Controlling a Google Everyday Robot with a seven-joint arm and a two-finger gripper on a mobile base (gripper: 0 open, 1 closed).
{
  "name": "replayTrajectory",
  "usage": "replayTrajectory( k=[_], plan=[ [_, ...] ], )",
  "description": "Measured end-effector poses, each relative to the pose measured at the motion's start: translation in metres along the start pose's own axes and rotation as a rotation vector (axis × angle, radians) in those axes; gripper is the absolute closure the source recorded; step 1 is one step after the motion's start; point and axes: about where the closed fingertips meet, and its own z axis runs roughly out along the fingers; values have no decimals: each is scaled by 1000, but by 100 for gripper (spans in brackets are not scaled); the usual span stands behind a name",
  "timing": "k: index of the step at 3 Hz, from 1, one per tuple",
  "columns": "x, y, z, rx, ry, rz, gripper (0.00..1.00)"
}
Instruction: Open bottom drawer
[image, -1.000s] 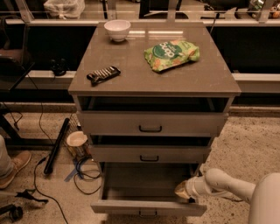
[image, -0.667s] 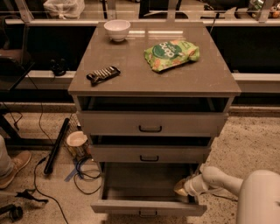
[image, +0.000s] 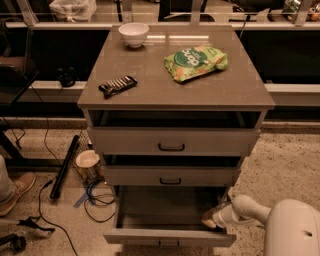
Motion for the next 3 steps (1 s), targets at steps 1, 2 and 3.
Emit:
replayTrajectory(
  k=[1, 2, 3],
  plan=[
    [12, 14, 0, 9, 4, 17, 100],
    [25, 46, 1, -3, 14, 33, 100],
    [25, 45, 1, -3, 14, 33, 100]
  ],
)
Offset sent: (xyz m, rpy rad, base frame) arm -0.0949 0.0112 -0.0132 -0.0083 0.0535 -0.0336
